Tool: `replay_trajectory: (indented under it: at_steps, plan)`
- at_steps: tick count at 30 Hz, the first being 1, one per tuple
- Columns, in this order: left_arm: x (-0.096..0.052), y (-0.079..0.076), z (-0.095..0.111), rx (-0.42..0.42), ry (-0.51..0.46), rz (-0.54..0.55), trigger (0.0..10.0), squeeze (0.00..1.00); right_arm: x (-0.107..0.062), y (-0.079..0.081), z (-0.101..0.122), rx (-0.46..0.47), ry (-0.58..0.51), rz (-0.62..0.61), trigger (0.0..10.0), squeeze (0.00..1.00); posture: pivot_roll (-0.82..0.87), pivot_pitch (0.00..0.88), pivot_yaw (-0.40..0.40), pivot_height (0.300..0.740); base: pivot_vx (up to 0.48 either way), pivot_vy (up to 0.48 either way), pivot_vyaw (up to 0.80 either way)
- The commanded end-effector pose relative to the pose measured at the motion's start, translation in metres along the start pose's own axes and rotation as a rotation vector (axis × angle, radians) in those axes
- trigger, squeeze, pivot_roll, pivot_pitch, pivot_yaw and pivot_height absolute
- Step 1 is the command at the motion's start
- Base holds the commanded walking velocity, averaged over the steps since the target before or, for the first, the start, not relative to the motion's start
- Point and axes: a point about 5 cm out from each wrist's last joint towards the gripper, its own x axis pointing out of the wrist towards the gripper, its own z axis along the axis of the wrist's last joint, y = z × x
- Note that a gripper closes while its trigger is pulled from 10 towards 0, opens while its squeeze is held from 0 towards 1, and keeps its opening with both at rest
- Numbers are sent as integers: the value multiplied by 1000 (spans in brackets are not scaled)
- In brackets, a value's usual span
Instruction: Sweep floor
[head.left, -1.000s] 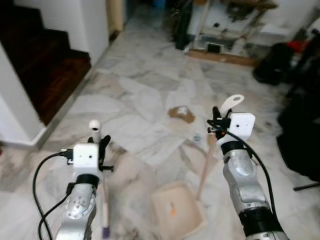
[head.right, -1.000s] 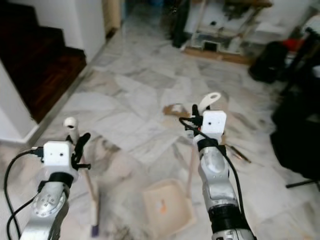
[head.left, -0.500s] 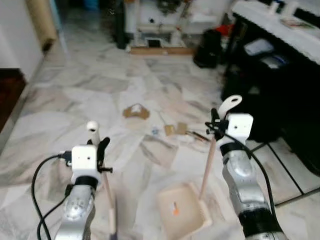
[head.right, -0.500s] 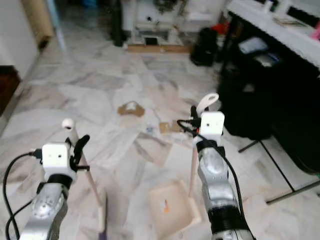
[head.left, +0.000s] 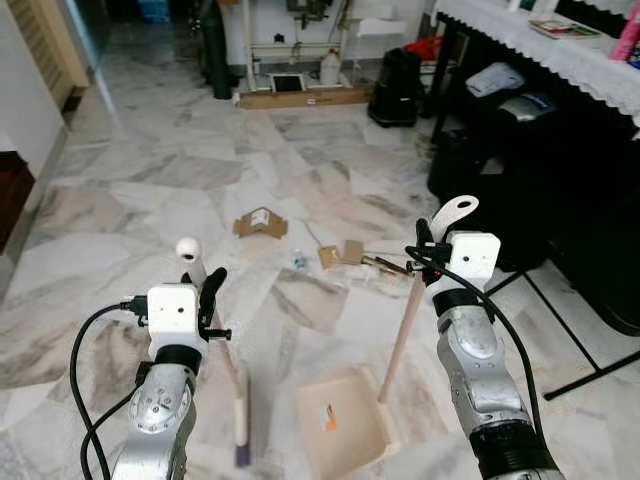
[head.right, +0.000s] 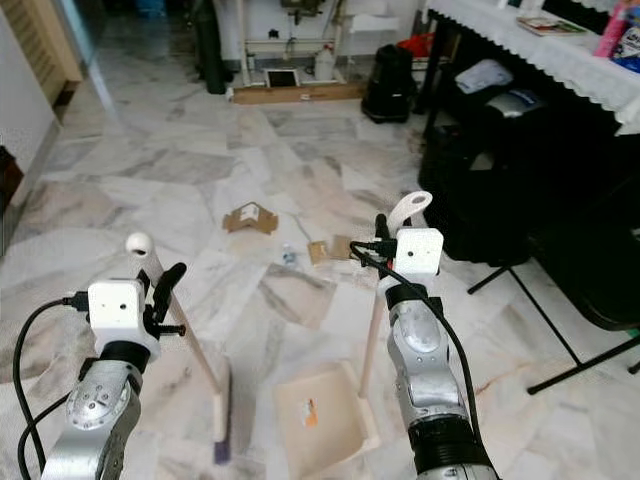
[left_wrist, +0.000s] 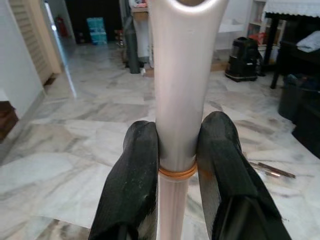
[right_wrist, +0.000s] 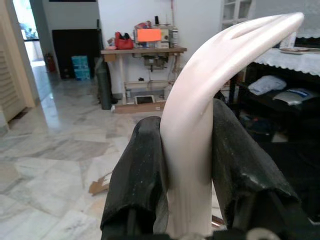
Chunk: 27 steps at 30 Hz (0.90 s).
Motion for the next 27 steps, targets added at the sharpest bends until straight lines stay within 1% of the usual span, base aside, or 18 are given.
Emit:
replay_trajectory:
  at_steps: [1, 3, 9, 14, 20, 27]
  plan:
    - [2, -2, 8, -9, -33, -8, 10000, 0, 4, -5, 18, -11, -86, -14, 10000, 0, -32, 0, -26, 740, 0, 0, 0]
    - [1, -2, 7, -7, -30, -10, 10000, 0, 4, -5, 19, -7, -90, -10, 10000, 0, -30, 0, -26, 740, 0, 0, 0]
    - [-1, 0, 4, -8, -21, -2, 10000, 0, 2, -1, 17, 4, -89, 9, 10000, 0, -27, 0, -35, 740, 251, 0, 0]
    - [1, -4, 5, -13, -23, -11, 10000, 0, 2, -1, 17, 4, -90, 13, 10000, 0, -30, 0, -33, 740, 289, 0, 0]
    - [1, -4, 4, -13, -22, -15, 10000, 0, 2, 0, 17, 1, -83, 17, 10000, 0, -34, 0, -31, 740, 317, 0, 0]
    - [-1, -6, 1, -14, -10, -34, 10000, 0, -1, -3, 17, -4, -85, 6, 10000, 0, -60, 0, -14, 740, 325, 0, 0]
